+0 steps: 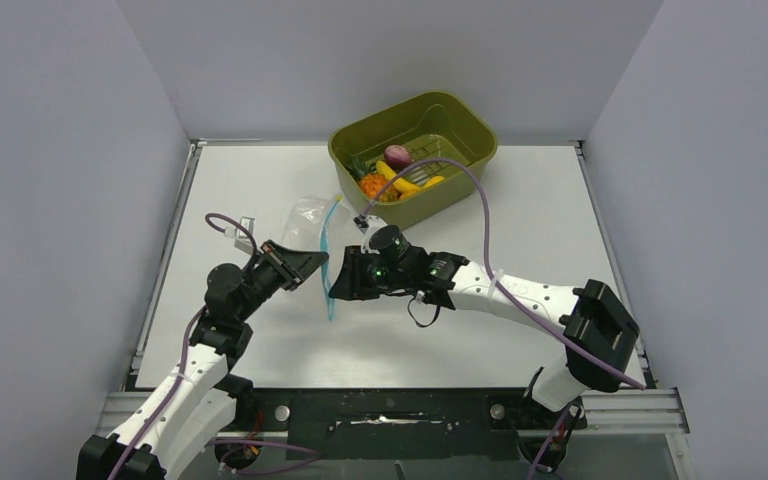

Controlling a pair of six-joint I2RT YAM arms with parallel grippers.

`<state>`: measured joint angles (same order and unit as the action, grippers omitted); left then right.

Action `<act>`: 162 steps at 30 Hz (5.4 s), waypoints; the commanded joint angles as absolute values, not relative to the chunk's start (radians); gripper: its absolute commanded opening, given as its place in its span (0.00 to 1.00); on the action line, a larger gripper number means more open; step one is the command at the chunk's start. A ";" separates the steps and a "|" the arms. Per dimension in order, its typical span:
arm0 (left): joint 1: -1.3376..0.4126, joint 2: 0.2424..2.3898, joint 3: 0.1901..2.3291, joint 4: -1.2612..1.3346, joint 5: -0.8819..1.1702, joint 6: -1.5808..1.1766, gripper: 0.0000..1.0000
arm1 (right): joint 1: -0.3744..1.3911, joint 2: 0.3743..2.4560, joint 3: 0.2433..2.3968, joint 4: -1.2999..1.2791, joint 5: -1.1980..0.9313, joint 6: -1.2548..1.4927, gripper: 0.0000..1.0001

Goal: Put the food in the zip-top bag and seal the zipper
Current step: Open the zipper of the food storage bag.

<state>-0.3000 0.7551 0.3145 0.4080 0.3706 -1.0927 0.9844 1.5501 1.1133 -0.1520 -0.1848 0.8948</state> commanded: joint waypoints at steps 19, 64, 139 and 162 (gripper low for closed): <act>-0.305 0.685 0.321 0.339 0.381 -1.064 0.12 | 0.985 1.461 1.091 -0.061 -0.064 0.859 0.00; -0.476 0.722 0.726 -0.276 0.179 -0.437 0.00 | 0.964 1.185 1.102 -0.228 0.213 0.764 0.51; -0.520 0.663 0.753 -0.243 0.203 -0.450 0.43 | 0.944 1.500 1.239 -0.128 0.138 1.061 0.00; -0.520 0.758 0.642 -0.074 0.187 -0.294 0.22 | 0.955 1.482 1.192 -0.124 0.152 1.053 0.00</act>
<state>-0.5175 0.7635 0.6621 -0.1646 0.1650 -0.3450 0.9508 1.5063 1.1934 -0.1864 0.1375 1.0519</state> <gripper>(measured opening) 0.305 0.034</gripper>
